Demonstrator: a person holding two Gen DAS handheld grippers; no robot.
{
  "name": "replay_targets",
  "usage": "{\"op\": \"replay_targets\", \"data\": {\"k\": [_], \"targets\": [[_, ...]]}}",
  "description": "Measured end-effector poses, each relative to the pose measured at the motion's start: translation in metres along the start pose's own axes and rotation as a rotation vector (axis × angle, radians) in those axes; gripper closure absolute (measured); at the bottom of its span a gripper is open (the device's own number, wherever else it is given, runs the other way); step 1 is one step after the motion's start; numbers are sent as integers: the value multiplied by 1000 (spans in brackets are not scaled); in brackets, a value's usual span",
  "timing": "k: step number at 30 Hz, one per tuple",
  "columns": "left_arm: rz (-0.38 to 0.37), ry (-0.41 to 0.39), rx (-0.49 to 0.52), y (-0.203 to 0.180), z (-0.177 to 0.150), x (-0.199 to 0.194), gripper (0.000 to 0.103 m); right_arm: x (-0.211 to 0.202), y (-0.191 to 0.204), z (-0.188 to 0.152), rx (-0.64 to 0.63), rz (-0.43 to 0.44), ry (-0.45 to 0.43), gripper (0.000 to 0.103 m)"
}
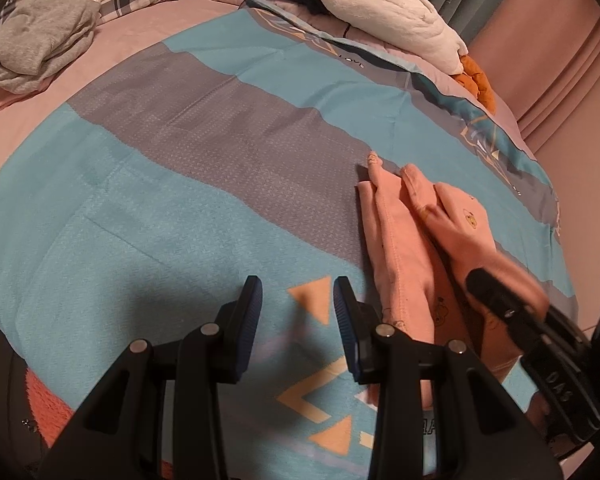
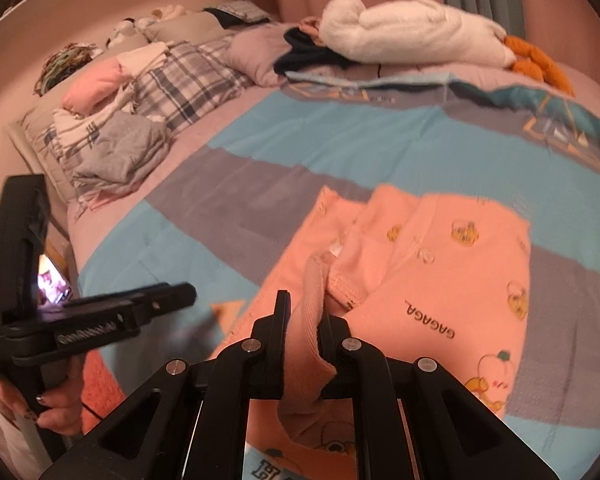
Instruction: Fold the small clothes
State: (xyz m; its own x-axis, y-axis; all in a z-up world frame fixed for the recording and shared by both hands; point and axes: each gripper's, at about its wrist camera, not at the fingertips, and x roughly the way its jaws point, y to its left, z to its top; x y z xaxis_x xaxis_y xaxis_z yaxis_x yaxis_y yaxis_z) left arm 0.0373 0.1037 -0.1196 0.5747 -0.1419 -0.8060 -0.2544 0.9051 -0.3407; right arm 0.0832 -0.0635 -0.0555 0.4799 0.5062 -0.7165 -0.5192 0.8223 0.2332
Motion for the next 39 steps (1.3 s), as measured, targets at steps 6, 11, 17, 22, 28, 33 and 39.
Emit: {"op": "replay_targets", "data": {"k": [6,11,17,22,28,33,39], "targets": [[5,6,-1,1,-1,1,66,14,4,-3,-5,21,45,92],[10,26,9,-1,-2,4,66,40,4,-16,6,12,128,92],[-3,19,30,-7,-1,0,66,28,-10,-16,77,61,134,90],[-68,8,62,-21,2,-4,51,-1,-27,-21,135,82,90,60],[-240,73,106,-51,2,6,43,-34,-53,-30,201,-19,16,52],[-237,137,168,-76,-4,28,38,-40,-78,-39,292,-67,6,52],[-226,157,165,-77,-7,37,39,-35,-85,-49,320,-91,32,52]]}}
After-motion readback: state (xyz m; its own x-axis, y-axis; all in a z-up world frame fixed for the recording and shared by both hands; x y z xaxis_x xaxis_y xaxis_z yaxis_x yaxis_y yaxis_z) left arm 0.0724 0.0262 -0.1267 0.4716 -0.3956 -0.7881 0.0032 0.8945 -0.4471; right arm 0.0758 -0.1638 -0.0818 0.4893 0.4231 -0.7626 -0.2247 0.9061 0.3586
